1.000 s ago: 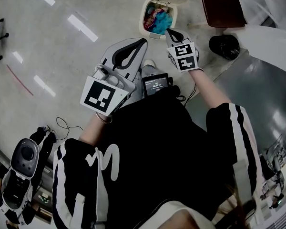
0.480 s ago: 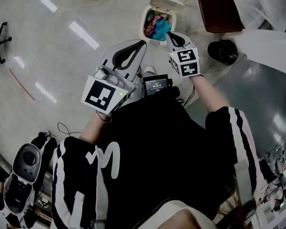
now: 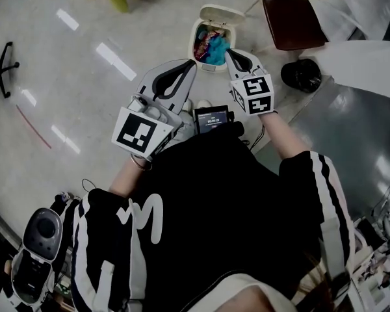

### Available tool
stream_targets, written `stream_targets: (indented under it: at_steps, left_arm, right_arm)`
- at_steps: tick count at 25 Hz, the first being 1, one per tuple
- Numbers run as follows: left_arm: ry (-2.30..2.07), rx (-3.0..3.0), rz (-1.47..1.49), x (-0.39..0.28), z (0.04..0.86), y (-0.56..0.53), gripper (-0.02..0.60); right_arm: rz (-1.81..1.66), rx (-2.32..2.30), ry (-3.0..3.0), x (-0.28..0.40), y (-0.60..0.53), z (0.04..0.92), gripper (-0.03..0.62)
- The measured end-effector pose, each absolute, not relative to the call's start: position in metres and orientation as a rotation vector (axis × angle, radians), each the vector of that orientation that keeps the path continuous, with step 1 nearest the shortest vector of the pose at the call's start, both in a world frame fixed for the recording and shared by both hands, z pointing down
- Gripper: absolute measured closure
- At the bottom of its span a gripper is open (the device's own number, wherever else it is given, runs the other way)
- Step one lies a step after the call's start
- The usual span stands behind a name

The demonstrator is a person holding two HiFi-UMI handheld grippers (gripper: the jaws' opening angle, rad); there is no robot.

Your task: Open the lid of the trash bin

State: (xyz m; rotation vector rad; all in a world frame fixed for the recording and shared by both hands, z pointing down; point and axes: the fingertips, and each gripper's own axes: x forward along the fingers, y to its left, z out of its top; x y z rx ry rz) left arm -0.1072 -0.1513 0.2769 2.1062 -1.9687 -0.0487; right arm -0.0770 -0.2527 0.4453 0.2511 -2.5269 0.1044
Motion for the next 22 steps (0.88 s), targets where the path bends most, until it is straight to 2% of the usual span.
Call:
stream_targets:
  at_steps: [22]
  left_arm:
    - [-1.969,2.215,-0.044,-0.102,0.248,-0.161,0.574]
  right_arm:
    - [0.074,0.430,-2.708,-0.051,-0.261,0.365,0.591]
